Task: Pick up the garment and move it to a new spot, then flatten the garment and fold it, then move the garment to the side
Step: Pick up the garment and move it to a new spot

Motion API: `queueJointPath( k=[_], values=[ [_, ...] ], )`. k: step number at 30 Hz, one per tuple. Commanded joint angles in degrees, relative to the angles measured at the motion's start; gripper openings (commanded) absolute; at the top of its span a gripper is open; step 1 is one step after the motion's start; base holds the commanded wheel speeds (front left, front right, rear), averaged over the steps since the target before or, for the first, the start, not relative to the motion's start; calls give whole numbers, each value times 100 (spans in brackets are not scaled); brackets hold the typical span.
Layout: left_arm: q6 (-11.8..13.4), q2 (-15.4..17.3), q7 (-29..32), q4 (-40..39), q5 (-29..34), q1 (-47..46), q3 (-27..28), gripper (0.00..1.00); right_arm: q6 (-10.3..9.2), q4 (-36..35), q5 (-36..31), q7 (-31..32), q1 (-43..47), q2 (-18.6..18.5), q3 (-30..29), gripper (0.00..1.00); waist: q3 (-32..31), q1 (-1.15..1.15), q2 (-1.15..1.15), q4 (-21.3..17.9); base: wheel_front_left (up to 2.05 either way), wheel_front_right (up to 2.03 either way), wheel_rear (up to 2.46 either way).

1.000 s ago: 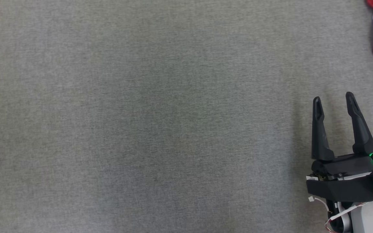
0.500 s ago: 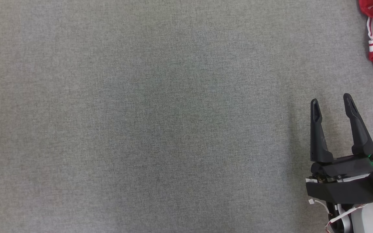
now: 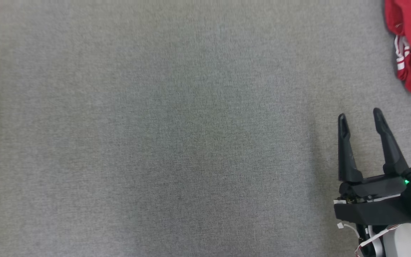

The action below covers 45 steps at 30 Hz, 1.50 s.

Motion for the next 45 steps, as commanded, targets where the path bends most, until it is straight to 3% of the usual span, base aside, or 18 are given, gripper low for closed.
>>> queueJointPath(
  k=[1,4,9,20,27,32,45],
  values=[
    [-102,-2,-197,-64,54,-141,-61,0,-16,52,-2,-14,54,35,34,100,-231,0,0,58,0,0,0],
    [-361,34,-499,-253,194,-401,-274,0,-16,150,28,-50,64,80,80,100,-425,0,0,25,0,0,0],
    [-538,-79,-708,-706,374,-780,-689,0,-16,376,82,-130,84,198,143,100,-725,0,0,-175,0,0,0],
    [-686,-885,-268,-2172,527,-712,-1815,0,-16,880,179,-286,228,475,208,100,-1275,0,0,-951,0,0,0],
    [-666,-1688,-89,-2656,477,-434,-2615,0,-16,1042,236,-309,276,582,243,100,-1399,0,0,-1277,0,0,0],
    [-621,-2077,-173,-2584,387,203,-2989,0,-16,1024,275,-311,305,621,205,100,-1410,0,0,-1296,0,0,0],
    [-637,-2150,-490,-938,852,1484,-3915,0,-16,1029,292,-303,201,644,245,100,-1336,0,0,-1187,0,0,0]
  ],
)
